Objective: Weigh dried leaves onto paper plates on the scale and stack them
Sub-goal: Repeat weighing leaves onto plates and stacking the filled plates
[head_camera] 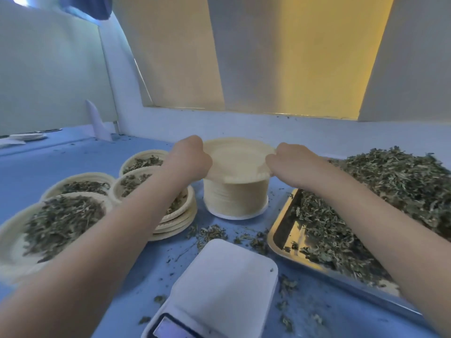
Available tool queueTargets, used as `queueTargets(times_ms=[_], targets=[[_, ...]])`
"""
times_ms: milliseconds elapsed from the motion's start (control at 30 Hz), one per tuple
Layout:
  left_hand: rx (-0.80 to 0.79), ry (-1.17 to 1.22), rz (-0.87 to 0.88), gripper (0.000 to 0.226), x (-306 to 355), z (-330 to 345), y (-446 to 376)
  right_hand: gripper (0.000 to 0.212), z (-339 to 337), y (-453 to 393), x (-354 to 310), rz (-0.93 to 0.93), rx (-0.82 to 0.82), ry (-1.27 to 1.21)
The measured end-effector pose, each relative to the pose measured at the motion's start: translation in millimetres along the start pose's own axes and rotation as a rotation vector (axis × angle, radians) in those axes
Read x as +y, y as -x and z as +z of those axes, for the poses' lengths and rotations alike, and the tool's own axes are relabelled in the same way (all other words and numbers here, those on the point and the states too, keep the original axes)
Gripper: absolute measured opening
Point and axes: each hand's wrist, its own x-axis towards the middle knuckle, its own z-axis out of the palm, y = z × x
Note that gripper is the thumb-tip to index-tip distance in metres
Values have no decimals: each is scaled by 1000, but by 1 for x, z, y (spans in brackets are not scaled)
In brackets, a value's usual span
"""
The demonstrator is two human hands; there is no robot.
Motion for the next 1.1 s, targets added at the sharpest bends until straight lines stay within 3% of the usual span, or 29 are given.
queueTargets(times_ms=[133,233,367,500,700,933,1100], targets=[[-29,80,-15,11,-38,12,56,29,35,58,0,45,-19,3],[-108,194,-58,22,-68,34,88,23,69,86,5,29,-39,7],[-159,212,-125,24,-90,55,114,32,102,102,9,24,-58,101],[-139,245,-119,33,-101,66,115,35,115,106,11,26,-62,171],[-129,378,-196,57,-118,70,101,59,119,99,20,27,-31,102],[-77,444,-164,52,-122,66,88,82,119,89,18,1,-27,29],[-52,461,-151,48,-123,63,84,80,118,85,15,-16,-11,3]])
